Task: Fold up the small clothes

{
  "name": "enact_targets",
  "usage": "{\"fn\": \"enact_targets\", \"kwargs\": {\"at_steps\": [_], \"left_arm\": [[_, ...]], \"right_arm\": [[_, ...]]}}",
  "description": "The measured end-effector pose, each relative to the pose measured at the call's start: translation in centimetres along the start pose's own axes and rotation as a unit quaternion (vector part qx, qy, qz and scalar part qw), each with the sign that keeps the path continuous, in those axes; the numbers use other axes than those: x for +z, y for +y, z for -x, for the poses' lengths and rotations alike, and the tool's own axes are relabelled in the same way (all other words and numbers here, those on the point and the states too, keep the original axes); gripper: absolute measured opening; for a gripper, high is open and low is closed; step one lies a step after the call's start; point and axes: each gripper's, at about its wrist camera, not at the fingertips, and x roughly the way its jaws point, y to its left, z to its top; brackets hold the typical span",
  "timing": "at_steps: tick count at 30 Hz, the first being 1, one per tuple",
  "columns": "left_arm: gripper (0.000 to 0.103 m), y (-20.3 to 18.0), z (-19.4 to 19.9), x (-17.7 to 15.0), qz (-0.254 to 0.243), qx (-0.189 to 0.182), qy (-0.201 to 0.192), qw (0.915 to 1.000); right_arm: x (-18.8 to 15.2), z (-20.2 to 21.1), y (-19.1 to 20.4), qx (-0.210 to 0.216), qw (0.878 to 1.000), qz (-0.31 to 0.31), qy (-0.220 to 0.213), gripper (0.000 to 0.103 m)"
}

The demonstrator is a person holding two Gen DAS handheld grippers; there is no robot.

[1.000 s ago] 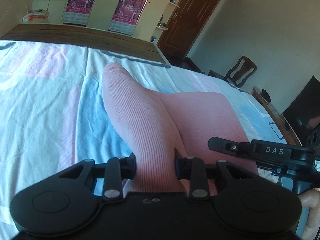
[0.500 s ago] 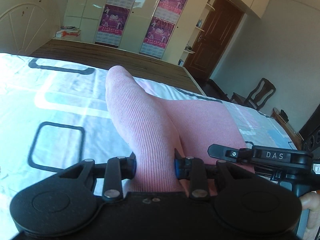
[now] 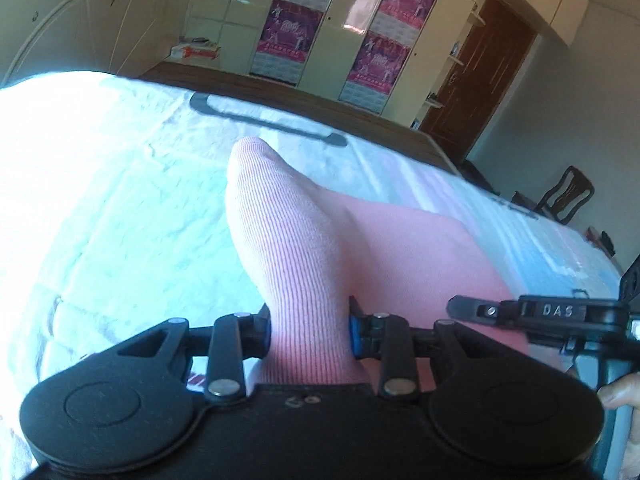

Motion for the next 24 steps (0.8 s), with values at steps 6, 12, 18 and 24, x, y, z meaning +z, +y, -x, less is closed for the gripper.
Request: {"fn": "enact_targets", "kwargs": {"at_steps": [6,12,18,24], "left_arm": [[0.067,2.0,0.9,-0.7,-0.001,0.039,-0.016,0.9991],[0.062,-0.2,4.1,0.9,-0.064,0.073,-0.097,0.9905],[0.062,-1.4,-0.4,1.5,-0.070,0.062,-0.042,0.9947],[0.066,-1.3,-0.9,0.9,-0.082,0.069,-0.042,0.9934]], "right_arm": [[-0.5,-0.3,-1.5,-0.052,0.999,0.001,-0.004,0.028],[0.3,2.5,1.0,-0.094,0.989,0.081,-0.079,0.028],[1.6,-1.1,4.5,-0.079,0.988,0.111,-0.073,0.028],[0.8,-4.4,2.6,-0.138,0.982,0.126,-0.021,0.026]]}}
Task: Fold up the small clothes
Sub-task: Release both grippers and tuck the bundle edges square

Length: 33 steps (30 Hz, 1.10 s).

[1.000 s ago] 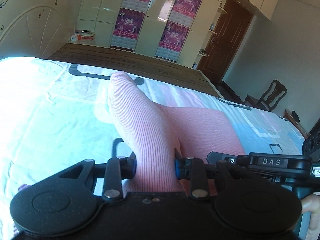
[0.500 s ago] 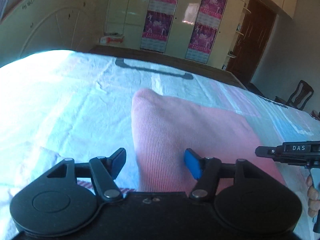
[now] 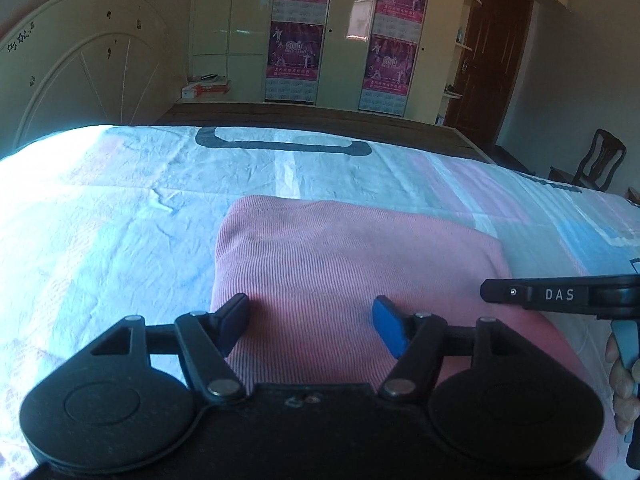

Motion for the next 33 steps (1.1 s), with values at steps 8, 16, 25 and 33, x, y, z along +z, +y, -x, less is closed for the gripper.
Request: {"fn": "enact_targets", "kwargs": {"at_steps": [8,16,25,33], "left_arm": [[0.069,-0.1,6.0,-2.2,-0.006,-0.015,-0.014,0.9998],[0.077,-2.1,5.6,-5.6,-0.047,0.014,0.008,0.9988],[0.083,-2.2,6.6,-4.9,-0.030,0.042,0.061,0.9968],[0.102,-2.2,5.4,-5.5,-0.021,0.043,0.087,0.9950]], "right_arm": [[-2.5,7.8,2.1,0.038,0.998,0.025,-0.032,0.026],[-8.7,8.5,3.3,0.001,0.998,0.057,-0.015,0.021],[-9.6,11.4,3.8,-0.007,0.999,0.021,-0.023,0.017],[-11.5,10.5,4.0,-0.027,1.000,0.002,0.005,0.017]]}}
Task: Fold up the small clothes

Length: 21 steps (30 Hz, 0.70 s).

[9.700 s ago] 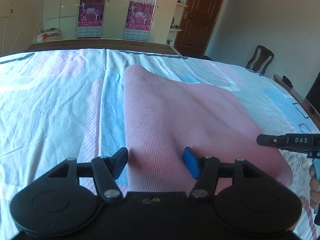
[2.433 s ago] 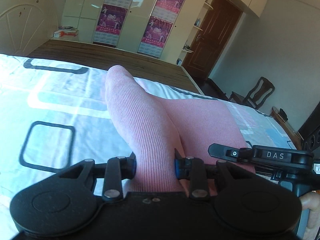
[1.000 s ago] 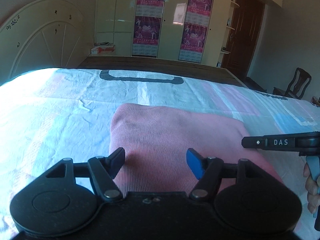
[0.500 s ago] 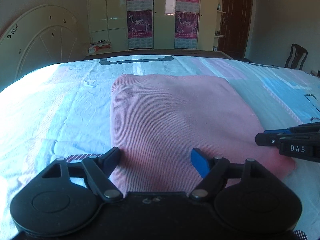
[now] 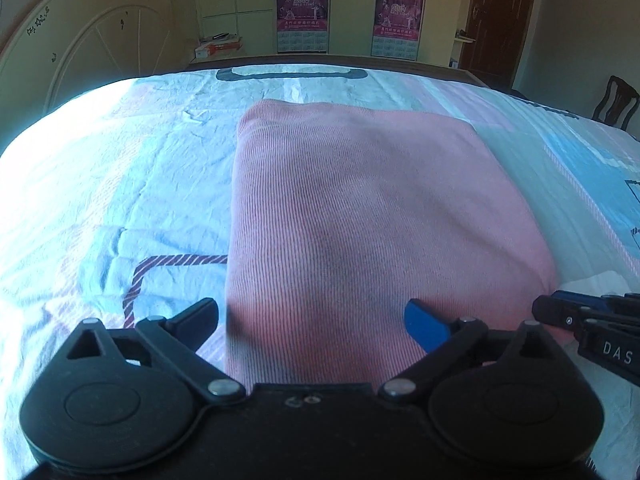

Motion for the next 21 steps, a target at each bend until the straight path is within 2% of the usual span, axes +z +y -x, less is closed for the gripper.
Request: {"fn": "enact_targets", "kwargs": {"at_steps": [5,9,13,16,18,21], "left_arm": [[0.103,0.3,-0.7,-0.1,0.017,0.013,0.022,0.9995],[0.103,1.2,-1.7,-0.1,0.056,0.013,0.054,0.9969],[0.103,1.8,-1.3,-0.5,0.075,0.015,0.065,0.9949],[0.102,2.0,-0.2,-0.7,0.078,0.028,0.063,0.9946],[0.096,2.0,1.2,-1.0,0.077,0.046,0.052,0.9946],[0.095,2.4,4.0,-1.3,0.095,0.057,0.037,0.9932]], "right_arm": [[-0.7,0.2,0.3,-0.008,1.000,-0.007,-0.007,0.017],[-1.2,0.2,0.9,-0.018,1.000,-0.004,-0.013,0.018],[-1.2,0.1,1.2,-0.018,1.000,-0.004,-0.013,0.024],[-1.0,0.6,1.3,-0.012,1.000,-0.006,-0.010,0.026],[-1.0,1.7,1.5,0.000,1.000,-0.010,-0.013,0.027],[-1.2,4.0,1.6,0.014,1.000,-0.009,-0.023,0.029]]}}
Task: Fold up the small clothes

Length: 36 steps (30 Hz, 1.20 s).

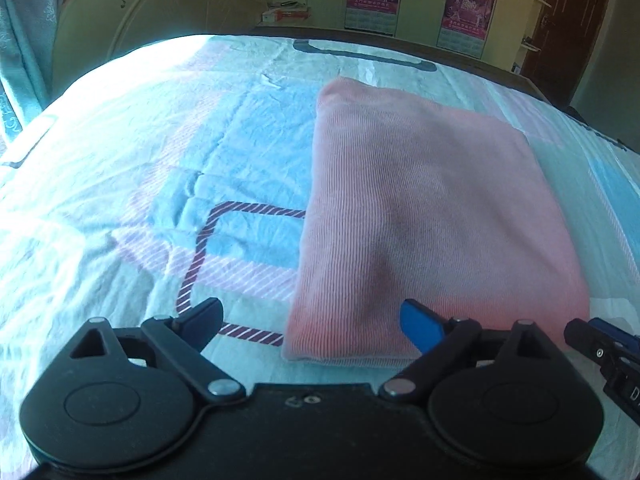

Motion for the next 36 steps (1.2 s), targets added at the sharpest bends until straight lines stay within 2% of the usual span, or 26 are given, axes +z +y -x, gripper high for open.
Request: {"fn": "enact_targets", "kwargs": {"at_steps": [2,3,4,7,9,10,12,16,24,31,36], "left_arm": [[0.095,0.6,2.7,-0.3,0.016,-0.009,-0.017,0.9997],[0.095,0.8,3.9,-0.4,0.019,-0.009,-0.026,0.9994],[0.095,0.7,5.0,-0.5,0.016,-0.004,-0.034,0.9993],[0.095,0.4,8.6,-1.5,-0.001,0.028,-0.063,0.9976],[0.096,-0.1,10.9,-2.3,-0.013,0.034,-0.074,0.9966],[0.096,-0.4,11.9,-2.7,-0.017,0.029,-0.077,0.9965],[0.097,-1.0,14.5,-3.8,-0.019,0.016,-0.086,0.9960],[0.099,-2.8,19.0,-6.3,-0.023,0.029,-0.113,0.9929],[0.101,-5.9,26.0,-12.2,-0.034,0.022,-0.132,0.9904],[0.102,-6.4,29.6,-16.3,-0.020,0.012,-0.136,0.9904],[0.102,-6.3,30.9,-18.1,-0.009,0.016,-0.139,0.9901]], "right_arm": [[-0.2,2.2,0.2,0.013,1.000,0.015,-0.003,0.037],[-0.3,3.3,0.2,0.018,1.000,0.022,-0.006,0.047],[-0.5,4.8,0.3,0.023,0.999,0.030,-0.013,0.057],[-1.1,9.2,0.3,0.040,0.997,0.047,-0.040,0.075],[-1.4,12.1,0.2,0.046,0.996,0.056,-0.056,0.082],[-1.7,13.4,0.2,0.050,0.995,0.060,-0.061,0.087],[-2.4,15.8,0.2,0.055,0.994,0.067,-0.071,0.092],[-4.0,20.3,-0.4,0.058,0.992,0.063,-0.093,0.095],[-8.2,27.9,-1.9,0.052,0.989,0.043,-0.131,0.098],[-10.7,33.7,-3.3,0.042,0.985,0.024,-0.168,0.100],[-11.6,35.7,-3.2,0.048,0.981,0.036,-0.183,0.101]]}}
